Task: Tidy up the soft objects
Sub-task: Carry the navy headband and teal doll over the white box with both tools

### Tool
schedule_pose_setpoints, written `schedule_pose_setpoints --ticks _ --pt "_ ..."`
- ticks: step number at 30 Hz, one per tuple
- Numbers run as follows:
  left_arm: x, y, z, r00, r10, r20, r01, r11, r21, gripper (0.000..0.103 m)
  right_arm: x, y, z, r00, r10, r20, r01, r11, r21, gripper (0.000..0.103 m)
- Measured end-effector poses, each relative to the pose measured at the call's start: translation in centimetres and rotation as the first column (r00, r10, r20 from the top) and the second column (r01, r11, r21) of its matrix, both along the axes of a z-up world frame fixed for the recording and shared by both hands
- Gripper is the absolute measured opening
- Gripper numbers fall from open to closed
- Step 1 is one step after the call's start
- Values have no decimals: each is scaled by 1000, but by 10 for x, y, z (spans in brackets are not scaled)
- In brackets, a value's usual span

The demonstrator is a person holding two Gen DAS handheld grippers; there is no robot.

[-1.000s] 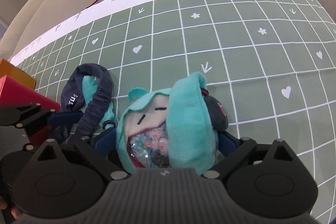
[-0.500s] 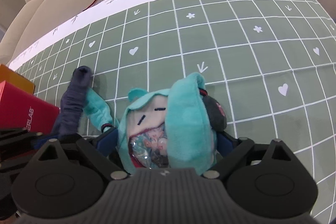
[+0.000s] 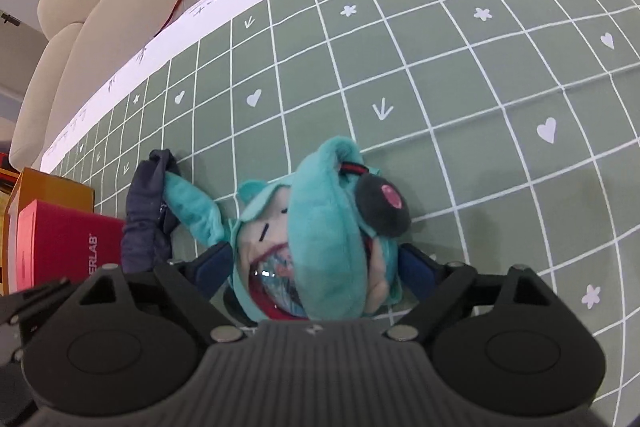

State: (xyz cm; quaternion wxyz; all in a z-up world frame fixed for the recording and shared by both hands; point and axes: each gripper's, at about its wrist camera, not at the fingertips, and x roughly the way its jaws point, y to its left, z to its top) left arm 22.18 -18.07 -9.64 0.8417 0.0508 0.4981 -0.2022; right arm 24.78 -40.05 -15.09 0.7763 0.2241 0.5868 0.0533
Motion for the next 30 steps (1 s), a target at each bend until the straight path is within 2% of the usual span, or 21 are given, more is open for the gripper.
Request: schedule_pose_setpoints --ticks 3,7,10,11,13,15,20,24,30 --pt "-1 3 0 1000 6 -9 -6 1000 -6 8 2 11 0 1000 10 0 -10 999 -51 93" --pt "0 7 1 1000 22 -22 -22 999 -25 8 0 44 -1 995 72 65 -55 969 -239 92" --pt "-1 9 4 999 24 -23 -25 999 -40 9 -2 50 0 992 88 92 -58 957 -286 82" --pt "-2 10 5 999 24 -21 -25 999 -44 9 -3 47 1 993 75 96 -45 958 -284 73" --pt "-3 12 8 1000 24 -17 -24 998 -49 9 -4 34 4 995 43 90 -20 970 -243 66" --pt "-4 13 10 1000 23 -16 -24 998 -51 9 -3 20 4 997 26 77 -11 983 -184 60" --pt "-3 17 15 999 39 -17 -40 998 -54 9 -6 -15 2 998 -46 51 46 999 -5 34" --pt "-3 15 17 999 39 -11 -40 998 -54 10 -11 -27 -1 997 -60 41 58 997 51 30" --pt "-4 11 15 999 40 -16 -41 997 -59 10 -16 -27 10 997 -30 73 26 998 49 25"
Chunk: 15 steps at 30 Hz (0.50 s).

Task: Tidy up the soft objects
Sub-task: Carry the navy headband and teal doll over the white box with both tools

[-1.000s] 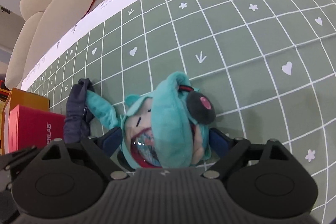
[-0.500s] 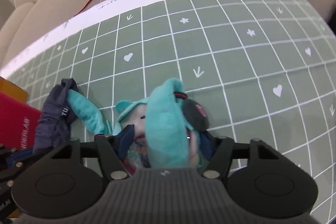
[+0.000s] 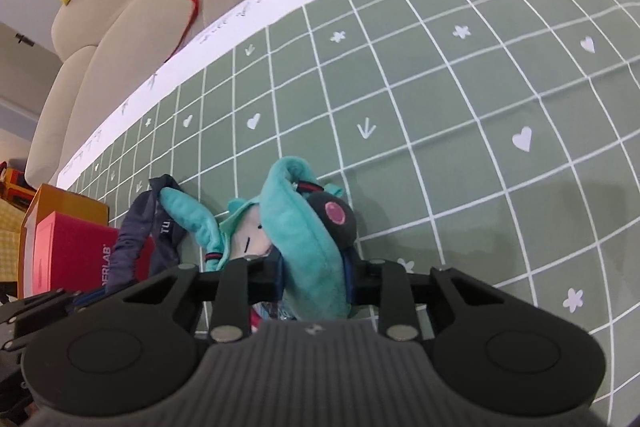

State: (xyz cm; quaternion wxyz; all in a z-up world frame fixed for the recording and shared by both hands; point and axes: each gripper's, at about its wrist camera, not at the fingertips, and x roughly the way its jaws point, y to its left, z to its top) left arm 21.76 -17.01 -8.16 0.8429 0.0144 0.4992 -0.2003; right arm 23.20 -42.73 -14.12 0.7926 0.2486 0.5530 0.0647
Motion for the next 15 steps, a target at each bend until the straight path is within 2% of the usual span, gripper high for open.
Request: schedule_pose_setpoints --ticks 8,15 --pt "-1 0 4 1000 2 2 -2 1000 -29 10 0 1 9 1000 7 10 -6 1000 -10 23" --pt "-3 4 12 1000 11 4 -11 999 -39 10 1 9 23 999 20 39 -18 998 -65 22"
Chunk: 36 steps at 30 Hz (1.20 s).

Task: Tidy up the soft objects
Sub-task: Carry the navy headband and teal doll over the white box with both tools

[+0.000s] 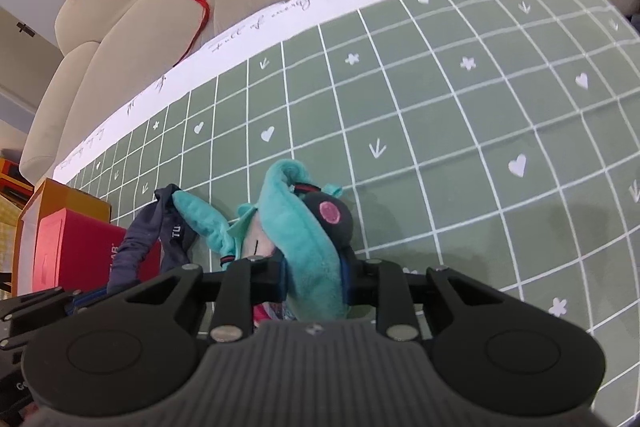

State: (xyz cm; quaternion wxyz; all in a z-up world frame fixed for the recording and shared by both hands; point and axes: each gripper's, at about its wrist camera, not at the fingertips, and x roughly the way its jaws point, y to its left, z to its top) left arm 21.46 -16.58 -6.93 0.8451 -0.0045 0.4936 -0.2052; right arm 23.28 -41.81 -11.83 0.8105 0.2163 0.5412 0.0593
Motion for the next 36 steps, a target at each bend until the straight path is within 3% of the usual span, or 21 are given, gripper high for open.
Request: schedule_pose_setpoints --ticks 6,16,30,36 --pt "-4 -2 19 999 -43 22 44 999 -9 10 -9 1 18 999 -37 40 37 999 10 21" --pt "-3 3 54 995 -76 65 78 996 -38 10 -27 8 42 993 -113 27 112 993 35 20" --pt "5 25 111 994 -34 104 42 997 -72 10 -30 29 110 989 -110 96 110 994 8 18" --pt "7 40 152 982 -17 186 27 998 -51 10 -27 54 155 987 -78 142 79 997 -5 18"
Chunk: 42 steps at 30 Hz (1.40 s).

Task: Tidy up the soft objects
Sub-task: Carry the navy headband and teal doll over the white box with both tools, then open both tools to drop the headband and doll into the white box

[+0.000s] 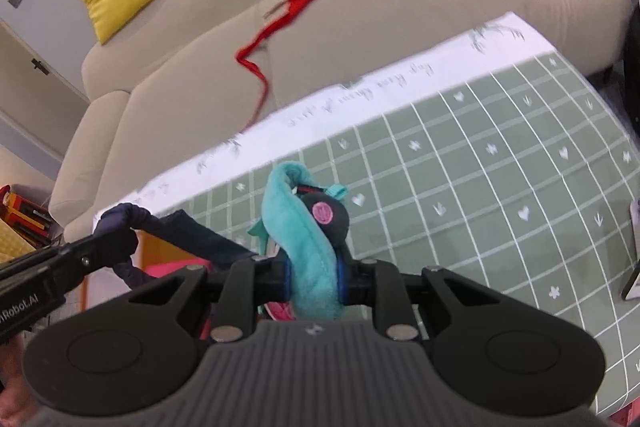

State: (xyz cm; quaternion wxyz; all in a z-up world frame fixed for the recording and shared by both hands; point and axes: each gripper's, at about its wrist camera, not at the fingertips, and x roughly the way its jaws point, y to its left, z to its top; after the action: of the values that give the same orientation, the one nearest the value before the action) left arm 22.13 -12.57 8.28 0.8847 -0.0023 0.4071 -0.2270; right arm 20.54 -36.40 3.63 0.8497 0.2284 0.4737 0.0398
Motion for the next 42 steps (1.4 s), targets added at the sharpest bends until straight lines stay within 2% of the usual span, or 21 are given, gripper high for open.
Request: schedule_pose_setpoints --ticks 8,12,15,20,23,28,32,36,42 --pt "14 58 58 991 75 111 -77 997 14 10 20 65 71 990 91 103 -90 996 -15 18" --pt "24 103 68 979 141 150 -146 989 23 10 40 117 92 979 145 143 -142 989 -33 18" --pt "31 141 63 967 203 153 -211 977 38 10 58 159 92 971 189 148 -189 982 -11 18" --pt "24 200 37 952 282 117 -290 955 62 10 77 234 70 955 279 104 -281 960 1 18" --pt "22 224 13 950 301 80 -309 945 110 10 83 279 46 938 345 49 -344 939 -19 18" --pt "22 241 -29 963 267 22 -267 950 164 10 85 333 -4 908 415 -54 -418 907 -54 18" --pt "23 244 -56 967 254 -17 -244 945 219 10 85 367 -36 881 461 -104 -471 874 -121 18" --pt "17 254 -72 965 259 -37 -243 940 240 10 87 373 -56 867 486 -111 -498 850 -168 18" --pt "18 265 -81 955 289 -64 -269 939 214 10 90 372 -58 861 497 -111 -509 841 -185 19"
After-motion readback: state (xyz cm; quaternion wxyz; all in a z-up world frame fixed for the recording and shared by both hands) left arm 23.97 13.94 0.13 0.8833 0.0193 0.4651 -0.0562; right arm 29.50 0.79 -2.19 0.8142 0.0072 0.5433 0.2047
